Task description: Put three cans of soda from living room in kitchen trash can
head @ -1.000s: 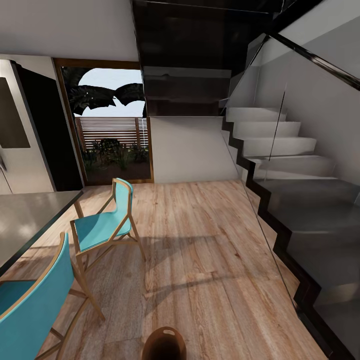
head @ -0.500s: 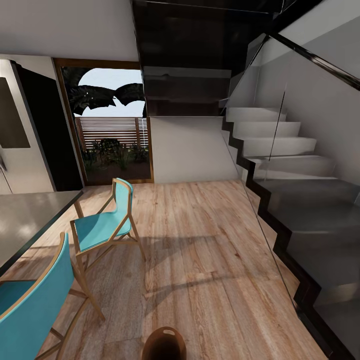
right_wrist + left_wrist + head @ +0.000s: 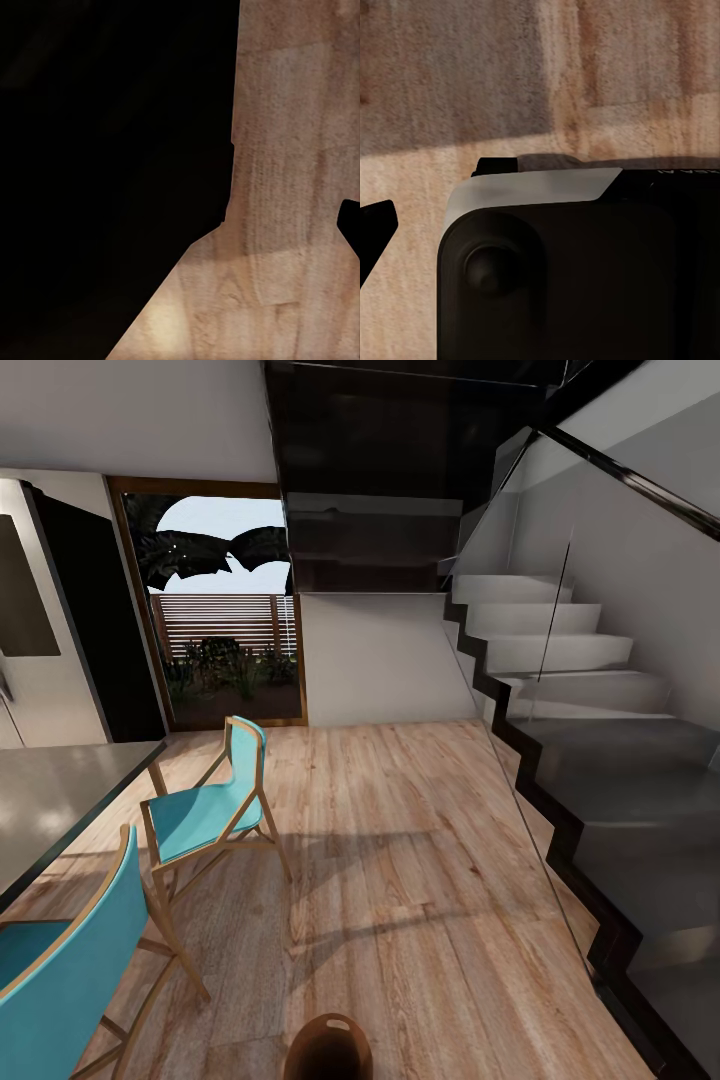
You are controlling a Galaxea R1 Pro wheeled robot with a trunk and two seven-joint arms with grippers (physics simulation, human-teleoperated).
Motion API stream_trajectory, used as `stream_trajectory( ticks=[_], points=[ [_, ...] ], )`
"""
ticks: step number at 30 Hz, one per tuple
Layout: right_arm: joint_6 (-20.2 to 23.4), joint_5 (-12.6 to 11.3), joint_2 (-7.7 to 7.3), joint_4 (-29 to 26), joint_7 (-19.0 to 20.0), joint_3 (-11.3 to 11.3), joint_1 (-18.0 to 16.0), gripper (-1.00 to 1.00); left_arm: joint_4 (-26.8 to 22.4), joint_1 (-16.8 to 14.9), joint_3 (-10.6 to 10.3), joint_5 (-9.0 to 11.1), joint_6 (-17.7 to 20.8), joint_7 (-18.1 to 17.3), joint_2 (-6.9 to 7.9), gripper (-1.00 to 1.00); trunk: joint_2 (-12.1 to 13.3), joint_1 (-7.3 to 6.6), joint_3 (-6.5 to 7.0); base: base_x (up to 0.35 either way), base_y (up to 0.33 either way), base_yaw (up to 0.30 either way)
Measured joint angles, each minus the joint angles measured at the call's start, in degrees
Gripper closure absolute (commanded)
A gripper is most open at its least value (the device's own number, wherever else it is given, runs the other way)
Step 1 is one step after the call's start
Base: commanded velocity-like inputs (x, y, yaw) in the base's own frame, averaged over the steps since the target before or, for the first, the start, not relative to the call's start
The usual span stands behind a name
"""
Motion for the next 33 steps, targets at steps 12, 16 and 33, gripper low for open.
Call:
stream_trajectory(
  ticks=[12,16,33],
  points=[
    [0.0,0.0,0.0,0.0,0.0,0.0,0.0,-1.0,0.0,0.0,0.0,0.0,0.0,0.0,0.0,-1.0,0.0,0.0,0.0,0.0,0.0,0.0],
    [0.0,0.0,0.0,0.0,0.0,0.0,0.0,-1.0,0.0,0.0,0.0,0.0,0.0,0.0,0.0,-1.0,0.0,0.0,0.0,0.0,0.0,0.0],
    [0.0,0.0,0.0,0.0,0.0,0.0,0.0,-1.0,0.0,0.0,0.0,0.0,0.0,0.0,0.0,-1.0,0.0,0.0,0.0,0.0,0.0,0.0]
  ],
)
